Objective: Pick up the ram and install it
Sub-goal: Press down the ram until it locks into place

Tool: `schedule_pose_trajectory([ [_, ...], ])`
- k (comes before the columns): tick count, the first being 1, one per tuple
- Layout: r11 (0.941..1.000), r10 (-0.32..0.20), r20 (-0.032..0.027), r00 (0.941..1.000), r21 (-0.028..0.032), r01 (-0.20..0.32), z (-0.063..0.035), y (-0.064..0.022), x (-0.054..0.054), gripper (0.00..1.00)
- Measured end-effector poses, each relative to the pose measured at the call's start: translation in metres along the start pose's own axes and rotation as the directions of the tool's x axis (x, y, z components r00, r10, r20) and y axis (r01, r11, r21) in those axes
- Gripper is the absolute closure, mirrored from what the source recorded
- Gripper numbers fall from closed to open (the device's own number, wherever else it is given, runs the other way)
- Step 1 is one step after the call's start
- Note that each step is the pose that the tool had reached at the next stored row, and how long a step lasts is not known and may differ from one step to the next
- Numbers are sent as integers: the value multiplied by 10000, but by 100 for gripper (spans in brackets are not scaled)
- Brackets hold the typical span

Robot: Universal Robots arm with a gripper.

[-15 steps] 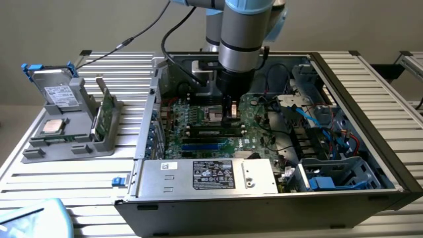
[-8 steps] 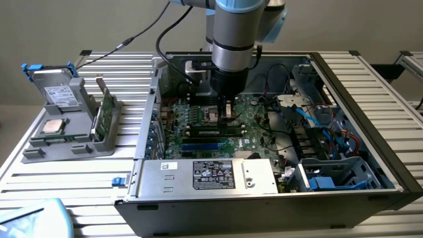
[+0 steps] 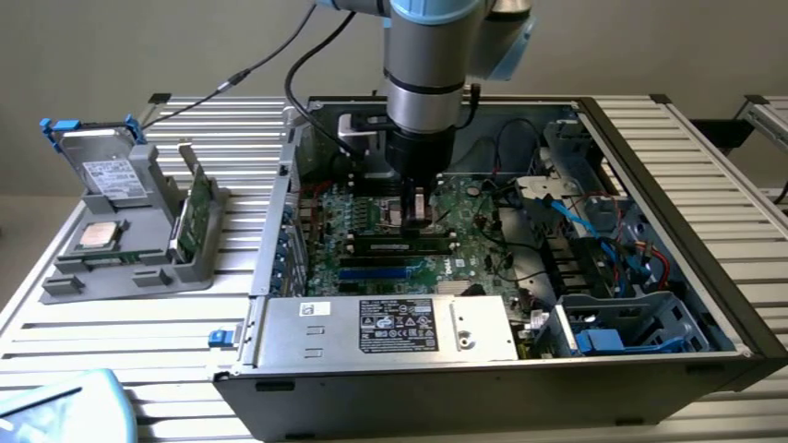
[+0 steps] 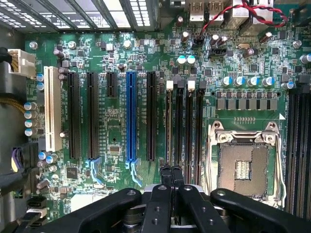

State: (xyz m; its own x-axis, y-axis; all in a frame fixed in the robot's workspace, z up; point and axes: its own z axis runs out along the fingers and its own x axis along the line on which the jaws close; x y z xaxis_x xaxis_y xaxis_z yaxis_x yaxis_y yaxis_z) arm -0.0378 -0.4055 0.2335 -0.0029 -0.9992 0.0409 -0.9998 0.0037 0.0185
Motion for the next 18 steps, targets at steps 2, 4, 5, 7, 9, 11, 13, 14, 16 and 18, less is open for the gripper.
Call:
schedule_pose_trajectory([
  [2,10000,-1,1,10000,13,1,19,1,-1,89],
  [4,10000,1,1,10000,18,-1,34,2,-1,89],
  [5,10000,0,1,10000,19,0,40,2,-1,89],
  [7,10000,0,-6,10000,18,0,51,3,-1,89],
  [9,10000,2,-7,10000,19,-2,65,4,-1,89],
  [11,10000,1,-2,10000,22,-1,78,4,-2,89],
  [13,10000,1,-2,10000,22,-1,80,4,-3,89],
  [14,10000,1,-2,10000,22,-1,80,4,-3,89],
  [16,10000,1,11,10000,28,-1,67,3,-3,89],
  [18,10000,1,5,10000,25,-1,-6,5,0,89],
])
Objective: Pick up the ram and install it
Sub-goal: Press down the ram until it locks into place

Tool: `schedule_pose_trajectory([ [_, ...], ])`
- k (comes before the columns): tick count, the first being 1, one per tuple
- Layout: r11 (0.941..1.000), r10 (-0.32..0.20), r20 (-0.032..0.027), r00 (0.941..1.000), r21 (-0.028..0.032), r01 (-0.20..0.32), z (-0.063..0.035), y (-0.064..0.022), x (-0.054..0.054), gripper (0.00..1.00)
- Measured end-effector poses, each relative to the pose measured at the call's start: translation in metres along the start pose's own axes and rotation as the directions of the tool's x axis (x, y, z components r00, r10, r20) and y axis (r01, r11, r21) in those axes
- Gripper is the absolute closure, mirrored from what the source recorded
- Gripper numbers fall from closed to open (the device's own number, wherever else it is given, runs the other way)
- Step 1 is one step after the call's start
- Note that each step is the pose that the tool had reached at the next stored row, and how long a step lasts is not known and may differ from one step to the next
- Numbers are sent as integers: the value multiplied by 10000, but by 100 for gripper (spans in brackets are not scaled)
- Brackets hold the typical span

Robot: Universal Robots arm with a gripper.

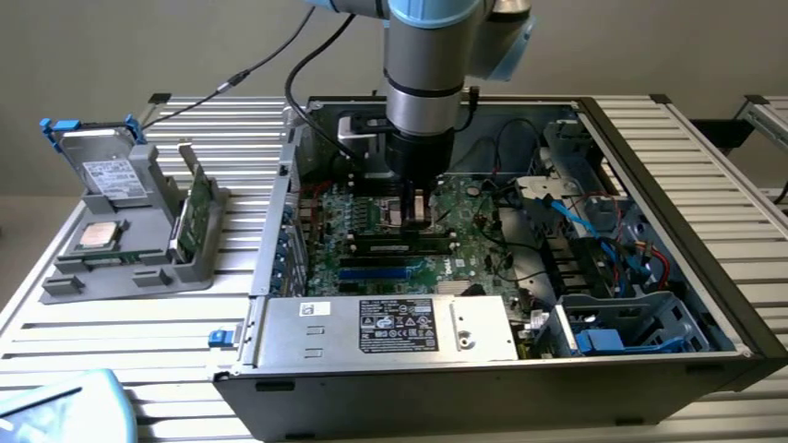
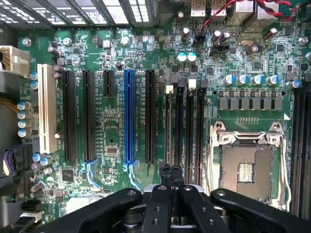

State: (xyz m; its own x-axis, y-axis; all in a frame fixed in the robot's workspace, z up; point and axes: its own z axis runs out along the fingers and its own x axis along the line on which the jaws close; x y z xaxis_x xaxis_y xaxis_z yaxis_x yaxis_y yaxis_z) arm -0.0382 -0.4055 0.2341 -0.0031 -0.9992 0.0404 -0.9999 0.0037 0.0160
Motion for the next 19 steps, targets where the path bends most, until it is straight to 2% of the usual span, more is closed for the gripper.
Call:
schedule_pose_trajectory([
  [4,10000,-1,-2,10000,-4,1,-66,2,4,89],
  [19,10000,-1,-3,10000,-5,1,-68,2,4,89],
])
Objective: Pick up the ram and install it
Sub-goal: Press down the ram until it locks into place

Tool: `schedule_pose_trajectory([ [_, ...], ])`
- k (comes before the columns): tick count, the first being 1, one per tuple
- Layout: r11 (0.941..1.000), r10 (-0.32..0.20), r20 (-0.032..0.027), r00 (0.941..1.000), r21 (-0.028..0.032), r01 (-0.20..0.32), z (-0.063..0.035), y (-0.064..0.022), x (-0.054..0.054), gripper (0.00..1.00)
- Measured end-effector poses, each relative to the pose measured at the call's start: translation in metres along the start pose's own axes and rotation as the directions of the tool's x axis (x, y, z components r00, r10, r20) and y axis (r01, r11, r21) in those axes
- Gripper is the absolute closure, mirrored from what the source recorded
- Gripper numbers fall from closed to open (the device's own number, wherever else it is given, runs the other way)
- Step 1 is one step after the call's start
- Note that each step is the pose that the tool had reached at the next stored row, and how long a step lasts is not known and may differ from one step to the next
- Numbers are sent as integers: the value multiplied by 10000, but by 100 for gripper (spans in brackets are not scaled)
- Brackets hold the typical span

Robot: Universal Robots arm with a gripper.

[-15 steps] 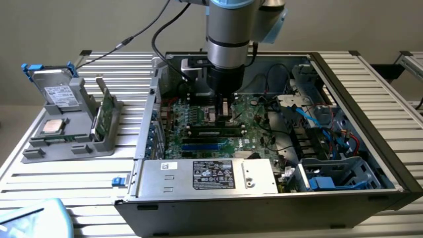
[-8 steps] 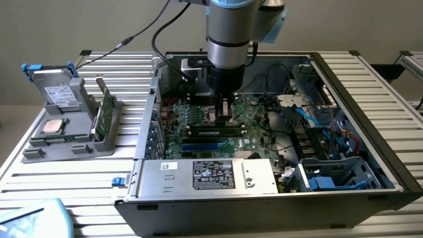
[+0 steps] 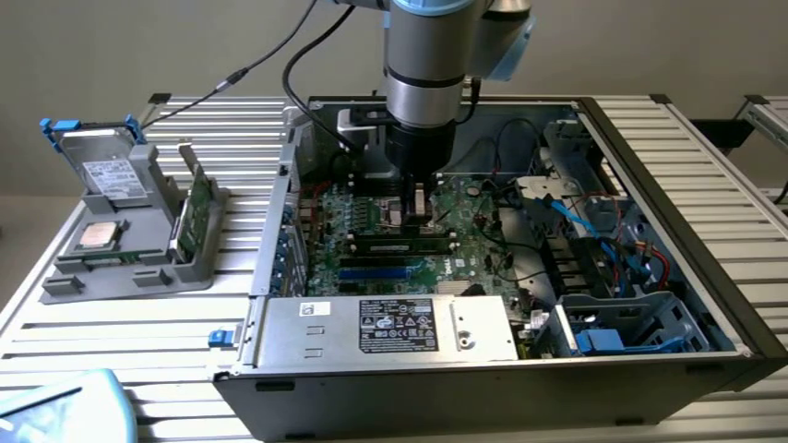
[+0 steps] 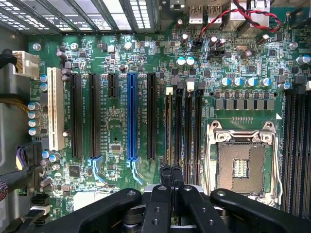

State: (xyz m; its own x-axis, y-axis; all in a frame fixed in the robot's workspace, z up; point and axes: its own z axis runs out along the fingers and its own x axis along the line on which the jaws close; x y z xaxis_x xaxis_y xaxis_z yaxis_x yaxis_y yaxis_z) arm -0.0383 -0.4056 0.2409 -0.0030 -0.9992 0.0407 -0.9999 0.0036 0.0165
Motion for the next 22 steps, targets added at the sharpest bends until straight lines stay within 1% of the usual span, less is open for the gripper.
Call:
schedule_pose_trajectory([
  [5,10000,6,0,10000,0,-6,0,0,0,89],
  [9,9985,545,8,9985,-23,-545,0,0,0,89],
  [12,9951,992,14,9951,-42,-992,0,0,0,89],
  [16,9872,1592,21,9873,-67,-1591,0,0,0,89],
  [19,9786,2054,25,9787,-87,-2054,0,0,0,89],
  [22,9683,2497,28,9683,-107,-2496,0,0,0,89],
])
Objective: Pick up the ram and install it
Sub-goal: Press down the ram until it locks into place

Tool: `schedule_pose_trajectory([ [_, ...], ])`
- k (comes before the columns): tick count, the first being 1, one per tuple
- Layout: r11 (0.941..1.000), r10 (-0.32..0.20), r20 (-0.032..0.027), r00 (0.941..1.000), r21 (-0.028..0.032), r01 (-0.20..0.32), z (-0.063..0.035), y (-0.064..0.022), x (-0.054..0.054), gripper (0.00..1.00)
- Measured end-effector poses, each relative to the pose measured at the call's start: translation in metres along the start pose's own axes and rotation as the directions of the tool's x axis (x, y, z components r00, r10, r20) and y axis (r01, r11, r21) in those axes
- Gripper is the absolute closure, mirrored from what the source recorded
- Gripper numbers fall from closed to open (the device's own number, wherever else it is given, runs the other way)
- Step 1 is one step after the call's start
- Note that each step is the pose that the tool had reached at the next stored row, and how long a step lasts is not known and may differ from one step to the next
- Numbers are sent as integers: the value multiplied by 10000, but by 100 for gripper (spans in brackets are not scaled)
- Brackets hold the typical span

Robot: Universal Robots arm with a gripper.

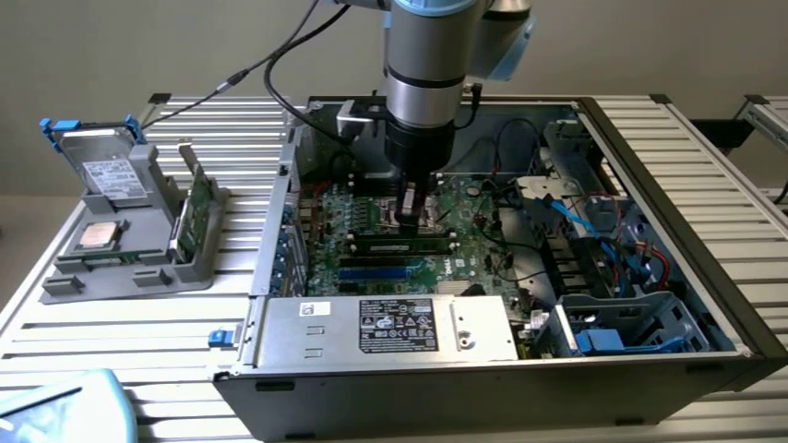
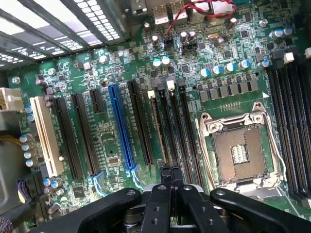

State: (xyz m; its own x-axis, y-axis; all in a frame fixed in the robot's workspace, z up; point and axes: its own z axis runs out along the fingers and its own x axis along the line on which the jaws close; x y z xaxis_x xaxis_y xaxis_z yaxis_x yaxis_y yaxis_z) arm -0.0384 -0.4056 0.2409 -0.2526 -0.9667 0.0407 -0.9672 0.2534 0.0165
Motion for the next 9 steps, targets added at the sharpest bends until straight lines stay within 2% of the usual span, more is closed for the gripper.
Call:
schedule_pose_trajectory([
  [4,9981,622,10,9981,-26,-622,0,0,0,89],
  [9,9901,1406,19,9901,-59,-1406,0,0,0,89],
])
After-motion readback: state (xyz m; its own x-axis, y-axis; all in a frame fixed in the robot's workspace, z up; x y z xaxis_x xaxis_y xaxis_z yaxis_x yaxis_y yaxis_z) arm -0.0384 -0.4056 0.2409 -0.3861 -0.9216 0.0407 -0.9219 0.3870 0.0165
